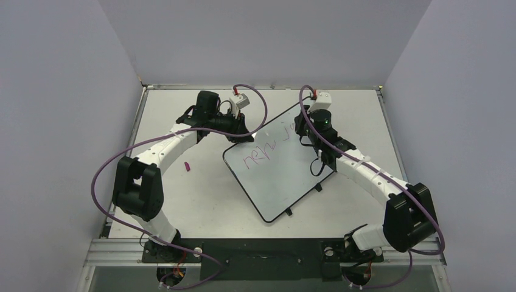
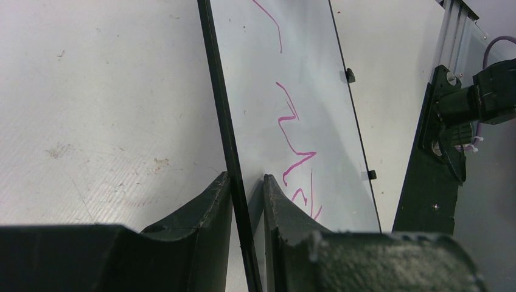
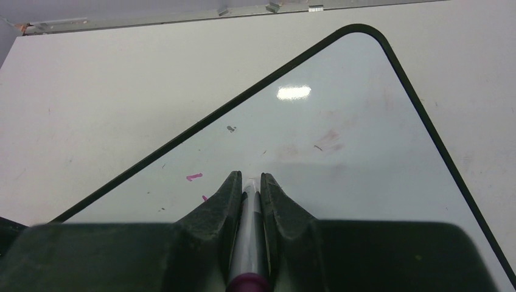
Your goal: Write a sentence on the whiteboard
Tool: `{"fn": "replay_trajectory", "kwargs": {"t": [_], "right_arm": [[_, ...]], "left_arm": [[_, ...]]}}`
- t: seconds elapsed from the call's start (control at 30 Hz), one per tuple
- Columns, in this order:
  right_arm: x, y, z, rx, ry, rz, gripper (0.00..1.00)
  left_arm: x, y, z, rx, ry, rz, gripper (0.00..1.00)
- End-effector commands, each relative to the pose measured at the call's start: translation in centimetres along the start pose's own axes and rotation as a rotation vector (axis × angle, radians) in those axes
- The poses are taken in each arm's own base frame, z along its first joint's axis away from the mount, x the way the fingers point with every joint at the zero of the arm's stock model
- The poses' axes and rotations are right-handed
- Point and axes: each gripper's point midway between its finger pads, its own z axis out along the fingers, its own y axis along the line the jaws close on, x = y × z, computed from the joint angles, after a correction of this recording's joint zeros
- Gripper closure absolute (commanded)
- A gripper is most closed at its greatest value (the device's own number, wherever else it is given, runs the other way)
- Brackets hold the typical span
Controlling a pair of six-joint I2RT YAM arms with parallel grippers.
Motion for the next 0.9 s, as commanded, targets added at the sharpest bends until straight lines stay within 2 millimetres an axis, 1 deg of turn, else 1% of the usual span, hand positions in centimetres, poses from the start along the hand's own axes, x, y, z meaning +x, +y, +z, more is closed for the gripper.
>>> {"fn": "replay_trajectory", "kwargs": {"t": [0.0, 0.13, 0.27, 0.63, 0.7, 0.87], "right_arm": [[-2.0, 0.7, 0.6, -0.011, -0.032, 0.009, 1.0], [-1.5, 1.5, 0.8, -0.041, -0.025, 0.015, 1.0], [-1.1, 2.1, 0.4, -0.077, -0.024, 0.027, 1.0], [0.3, 1.7, -0.6, -0.086, -0.001, 0.034, 1.0], [0.2, 1.6, -0.9, -0.084, -0.002, 0.035, 1.0], [-1.1, 1.9, -1.9, -0.098, -0.037, 0.053, 1.0]], "left_arm": [[-0.3, -1.5, -0.3, 0.034, -0.004, 0.071, 1.0], [-0.2, -1.4, -0.3, 0.032, -0.004, 0.07, 1.0], [-0.1, -1.1, -0.3, 0.021, 0.001, 0.072, 1.0], [-0.2, -0.9, -0.6, -0.006, -0.005, 0.08, 1.0], [-0.3, -0.9, -0.6, -0.01, -0.01, 0.082, 1.0], [-0.5, -0.9, -0.8, -0.02, -0.027, 0.097, 1.0]]}}
